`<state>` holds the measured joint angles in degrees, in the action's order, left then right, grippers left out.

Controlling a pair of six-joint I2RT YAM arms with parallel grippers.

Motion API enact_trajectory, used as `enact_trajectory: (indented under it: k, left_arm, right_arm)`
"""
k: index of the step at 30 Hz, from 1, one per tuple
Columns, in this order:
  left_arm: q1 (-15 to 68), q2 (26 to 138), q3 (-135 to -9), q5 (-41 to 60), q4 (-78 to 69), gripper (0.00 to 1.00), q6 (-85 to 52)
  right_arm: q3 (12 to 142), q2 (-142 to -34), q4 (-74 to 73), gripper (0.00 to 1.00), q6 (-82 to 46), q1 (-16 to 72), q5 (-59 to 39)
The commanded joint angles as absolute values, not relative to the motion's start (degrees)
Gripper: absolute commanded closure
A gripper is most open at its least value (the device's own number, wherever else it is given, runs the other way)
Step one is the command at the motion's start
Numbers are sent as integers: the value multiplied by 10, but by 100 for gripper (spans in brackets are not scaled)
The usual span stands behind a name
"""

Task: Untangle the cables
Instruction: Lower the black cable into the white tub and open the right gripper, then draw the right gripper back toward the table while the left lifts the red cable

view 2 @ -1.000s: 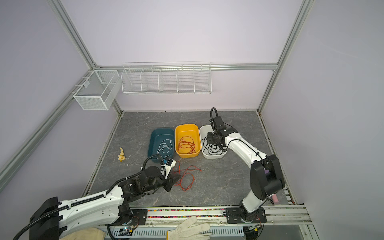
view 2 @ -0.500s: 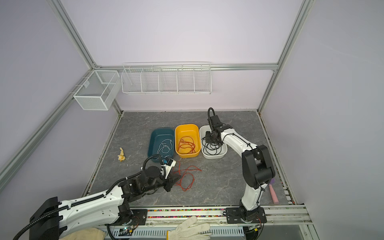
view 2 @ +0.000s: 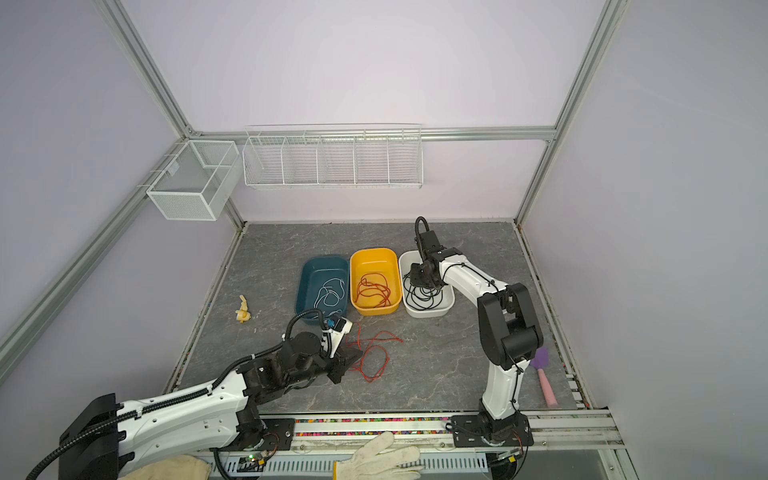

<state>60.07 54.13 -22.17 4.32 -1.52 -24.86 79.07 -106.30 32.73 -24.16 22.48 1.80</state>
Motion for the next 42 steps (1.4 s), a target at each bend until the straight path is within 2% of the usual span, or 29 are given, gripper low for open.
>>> enact_trajectory:
  k: [1,7,13,20,28,32,42]
  left_arm:
    - [603,548,-226,38,-27,100,-242]
    - [603,551,-230,38,-24,100,-242]
    - [603,547,-232,34,-20,100,-241]
    - [603,543,-238,31,-24,100,-245]
    - [603,531,-245,21,-46,100,-268]
    - [603,523,-255,15,-50,100,-284]
    - [603,492,-287,-10,-34,100,-306]
  right_arm:
    - [786,-1026,351,78,-243,223,10]
    - [780,-985,365,68,-241,224,16]
    - [766,-930,377,53,-236,224,22]
    - [735,-846,376,26,-225,227,8]
    - [675,-754,375,1,-208,242,-106]
    - [642,-704,397,12,-187,269,-109]
    - [563,-583,421,12,-178,340,-127]
